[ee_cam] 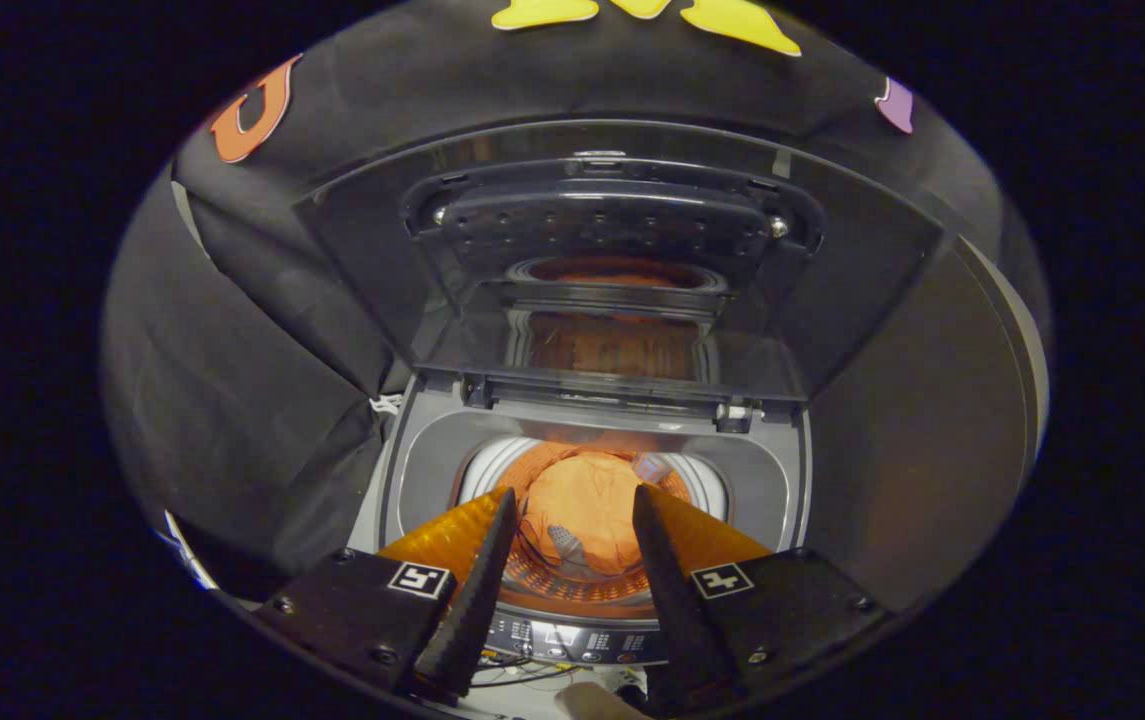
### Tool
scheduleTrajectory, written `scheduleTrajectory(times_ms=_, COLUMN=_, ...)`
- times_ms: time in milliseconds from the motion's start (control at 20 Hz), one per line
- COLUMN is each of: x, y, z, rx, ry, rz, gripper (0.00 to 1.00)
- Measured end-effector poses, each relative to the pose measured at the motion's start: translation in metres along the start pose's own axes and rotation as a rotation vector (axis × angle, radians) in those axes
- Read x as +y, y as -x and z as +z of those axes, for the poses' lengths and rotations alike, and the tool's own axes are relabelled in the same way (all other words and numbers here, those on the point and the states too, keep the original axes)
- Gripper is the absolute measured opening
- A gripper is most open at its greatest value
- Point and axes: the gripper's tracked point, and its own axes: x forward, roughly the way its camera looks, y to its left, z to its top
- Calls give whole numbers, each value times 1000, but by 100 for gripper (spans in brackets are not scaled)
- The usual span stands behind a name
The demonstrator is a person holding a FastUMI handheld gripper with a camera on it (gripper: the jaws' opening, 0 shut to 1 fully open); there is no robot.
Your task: Put the clothes into the washing machine and then close the washing machine lid.
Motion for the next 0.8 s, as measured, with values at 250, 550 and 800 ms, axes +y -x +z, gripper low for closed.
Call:
scheduleTrajectory(times_ms=250, x=-1, y=9, z=8, rx=-55, ry=11, rz=11, gripper=74)
scheduleTrajectory(times_ms=550, x=-5, y=25, z=31, rx=-148, ry=8, rz=3, gripper=74)
scheduleTrajectory(times_ms=800, x=-4, y=55, z=67, rx=-279, ry=67, rz=9, gripper=74)
